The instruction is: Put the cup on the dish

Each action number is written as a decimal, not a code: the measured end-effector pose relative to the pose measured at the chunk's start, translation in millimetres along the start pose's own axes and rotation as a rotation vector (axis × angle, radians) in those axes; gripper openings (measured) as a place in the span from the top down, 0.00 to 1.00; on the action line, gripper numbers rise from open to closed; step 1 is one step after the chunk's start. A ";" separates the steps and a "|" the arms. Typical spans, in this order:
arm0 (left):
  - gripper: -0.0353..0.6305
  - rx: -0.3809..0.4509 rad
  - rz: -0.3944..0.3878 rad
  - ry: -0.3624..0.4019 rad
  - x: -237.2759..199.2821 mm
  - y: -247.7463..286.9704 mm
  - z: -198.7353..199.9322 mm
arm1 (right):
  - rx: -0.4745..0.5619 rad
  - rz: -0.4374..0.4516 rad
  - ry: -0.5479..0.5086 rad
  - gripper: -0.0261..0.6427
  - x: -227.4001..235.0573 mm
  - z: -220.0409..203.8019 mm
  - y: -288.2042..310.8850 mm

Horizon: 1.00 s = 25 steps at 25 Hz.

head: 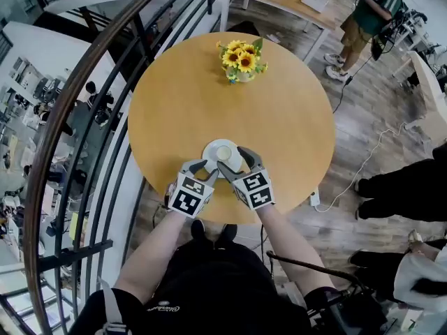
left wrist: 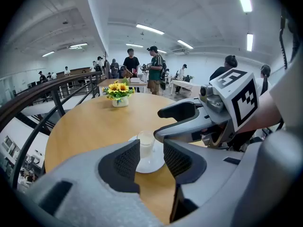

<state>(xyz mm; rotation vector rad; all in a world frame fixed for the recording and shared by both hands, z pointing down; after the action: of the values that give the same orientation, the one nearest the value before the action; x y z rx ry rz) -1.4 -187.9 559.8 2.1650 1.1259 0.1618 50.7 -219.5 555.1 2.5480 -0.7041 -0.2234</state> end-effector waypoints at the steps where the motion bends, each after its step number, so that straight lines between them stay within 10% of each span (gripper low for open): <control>1: 0.71 0.008 0.003 0.006 1.3 -3.8 3.5 | 0.008 0.000 -0.002 0.50 -0.3 2.5 -6.8; 14: 0.74 0.182 0.014 0.092 33.6 -44.8 61.2 | 0.161 -0.022 0.073 0.60 -5.5 56.2 -85.7; 25: 0.80 0.310 0.041 0.094 41.8 -73.9 81.3 | 0.251 -0.112 0.176 0.88 -5.2 70.4 -114.6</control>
<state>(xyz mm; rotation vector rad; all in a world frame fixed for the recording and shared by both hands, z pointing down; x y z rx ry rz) 6.8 -168.7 444.1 2.4767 1.2261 0.1143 77.2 -159.6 437.6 2.8057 -0.5517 0.0572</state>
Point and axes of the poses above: the fingertips, and each gripper's own axes: y forward along the fingers, x to its right, z out of its top, the point moved 1 cm from there along -y, backward along the fingers, and after that the axes turned 8 degrees about -z, right-handed, at the moved point
